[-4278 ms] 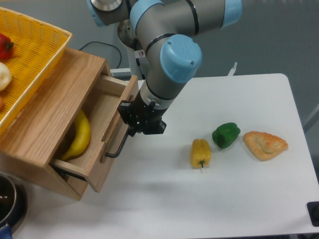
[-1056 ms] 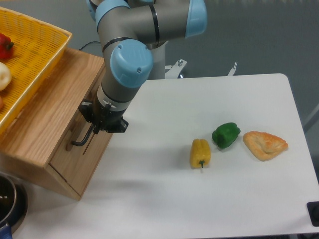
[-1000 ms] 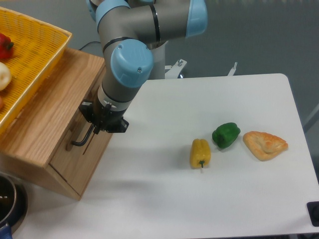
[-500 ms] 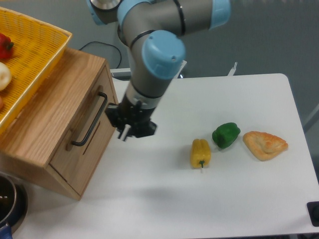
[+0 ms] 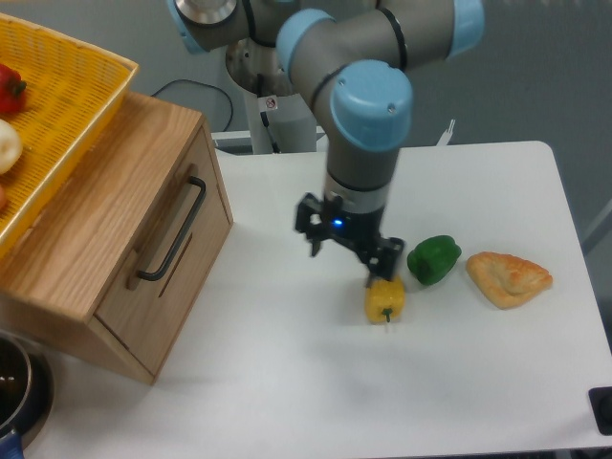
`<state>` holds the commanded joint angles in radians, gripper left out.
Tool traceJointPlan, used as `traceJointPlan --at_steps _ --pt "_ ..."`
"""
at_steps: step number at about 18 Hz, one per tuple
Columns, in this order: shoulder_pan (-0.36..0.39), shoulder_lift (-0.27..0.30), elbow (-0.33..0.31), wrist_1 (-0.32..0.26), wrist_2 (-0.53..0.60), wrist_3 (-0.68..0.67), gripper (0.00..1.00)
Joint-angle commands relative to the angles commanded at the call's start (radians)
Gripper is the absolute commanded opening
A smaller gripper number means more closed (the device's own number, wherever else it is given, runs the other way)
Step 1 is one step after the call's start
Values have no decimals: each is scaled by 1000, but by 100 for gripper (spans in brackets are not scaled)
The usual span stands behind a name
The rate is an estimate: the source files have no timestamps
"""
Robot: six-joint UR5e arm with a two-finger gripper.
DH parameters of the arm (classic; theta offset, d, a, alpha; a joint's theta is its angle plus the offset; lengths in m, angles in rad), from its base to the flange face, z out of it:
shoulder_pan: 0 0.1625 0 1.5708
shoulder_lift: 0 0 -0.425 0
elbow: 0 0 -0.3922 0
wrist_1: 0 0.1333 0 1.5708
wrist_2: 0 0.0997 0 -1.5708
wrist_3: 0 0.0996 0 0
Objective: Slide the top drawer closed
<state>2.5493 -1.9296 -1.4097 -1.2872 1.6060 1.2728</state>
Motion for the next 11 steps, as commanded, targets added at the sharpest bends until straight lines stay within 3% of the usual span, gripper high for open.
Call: traceJointPlan --at_steps 6,11 --pt "100 -101 29 51 23 252 100" --pt "106 -137 35 55 31 258 100"
